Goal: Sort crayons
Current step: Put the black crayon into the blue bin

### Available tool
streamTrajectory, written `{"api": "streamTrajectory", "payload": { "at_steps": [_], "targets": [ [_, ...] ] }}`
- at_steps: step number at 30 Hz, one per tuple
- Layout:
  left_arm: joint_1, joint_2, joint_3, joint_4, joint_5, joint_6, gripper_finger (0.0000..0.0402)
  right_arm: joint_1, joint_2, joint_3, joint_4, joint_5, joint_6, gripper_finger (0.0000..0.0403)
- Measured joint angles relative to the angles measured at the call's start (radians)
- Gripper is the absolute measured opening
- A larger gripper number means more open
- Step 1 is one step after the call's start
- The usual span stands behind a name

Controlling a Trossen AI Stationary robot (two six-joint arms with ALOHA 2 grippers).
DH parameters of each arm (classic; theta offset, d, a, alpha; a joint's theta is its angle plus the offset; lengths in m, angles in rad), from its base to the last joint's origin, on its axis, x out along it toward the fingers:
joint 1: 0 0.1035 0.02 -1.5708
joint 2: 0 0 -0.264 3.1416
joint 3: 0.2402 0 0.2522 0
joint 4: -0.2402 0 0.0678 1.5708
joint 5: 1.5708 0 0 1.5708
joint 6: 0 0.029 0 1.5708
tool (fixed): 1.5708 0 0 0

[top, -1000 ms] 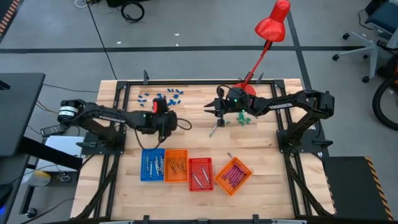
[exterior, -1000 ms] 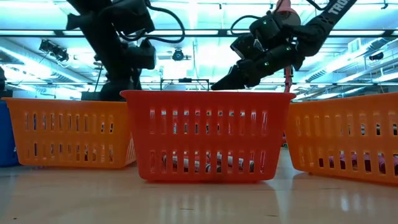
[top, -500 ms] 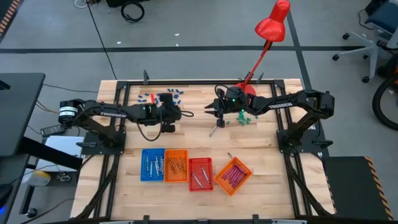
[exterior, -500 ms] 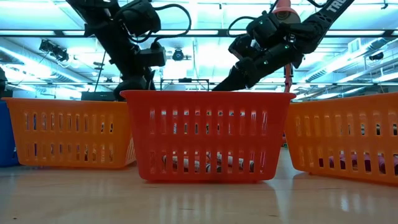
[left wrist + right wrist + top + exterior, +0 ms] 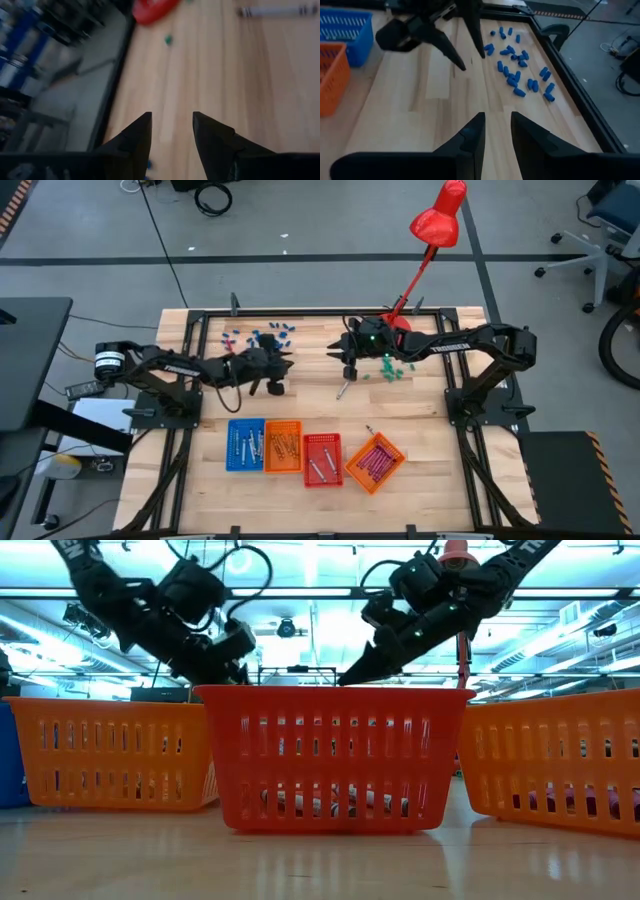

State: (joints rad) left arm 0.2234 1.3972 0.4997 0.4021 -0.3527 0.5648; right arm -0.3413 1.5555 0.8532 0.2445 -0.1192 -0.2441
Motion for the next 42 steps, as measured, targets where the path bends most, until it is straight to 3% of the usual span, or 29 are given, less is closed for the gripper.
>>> {"api": "streamTrajectory", "payload": {
  "at_steps": [6,9,13,18,21,32,42],
  "targets": [
    [0.0,0.008,-0.088,0.325,0.129,0.002,0.0155,0.061,0.108,0.092,-0.052,0.021,0.046,0.0098],
    [0.0,0.008,-0.1,0.428,0.191,-0.012,0.0155,0.096,0.15,0.165,-0.236,0.018,0.055,0.0098],
    [0.0,0.008,-0.099,0.486,0.201,-0.058,0.0155,0.132,0.161,0.295,-0.531,0.072,0.099,0.0098],
    [0.004,0.008,-0.099,0.501,0.202,-0.148,0.0155,0.172,0.161,0.378,-0.786,0.095,0.289,0.0098],
    [0.004,0.008,-0.099,0.499,0.202,-0.208,0.0155,0.187,0.161,0.379,-0.883,0.038,0.423,0.0098],
    [-0.048,0.008,-0.099,0.5,0.202,-0.237,0.0155,0.244,0.196,0.379,-1.087,-0.065,0.77,0.014],
    [-0.06,0.01,-0.099,0.426,0.226,-0.215,0.0155,0.306,0.355,0.477,-1.293,-0.183,0.881,0.0154]
  ]
}}
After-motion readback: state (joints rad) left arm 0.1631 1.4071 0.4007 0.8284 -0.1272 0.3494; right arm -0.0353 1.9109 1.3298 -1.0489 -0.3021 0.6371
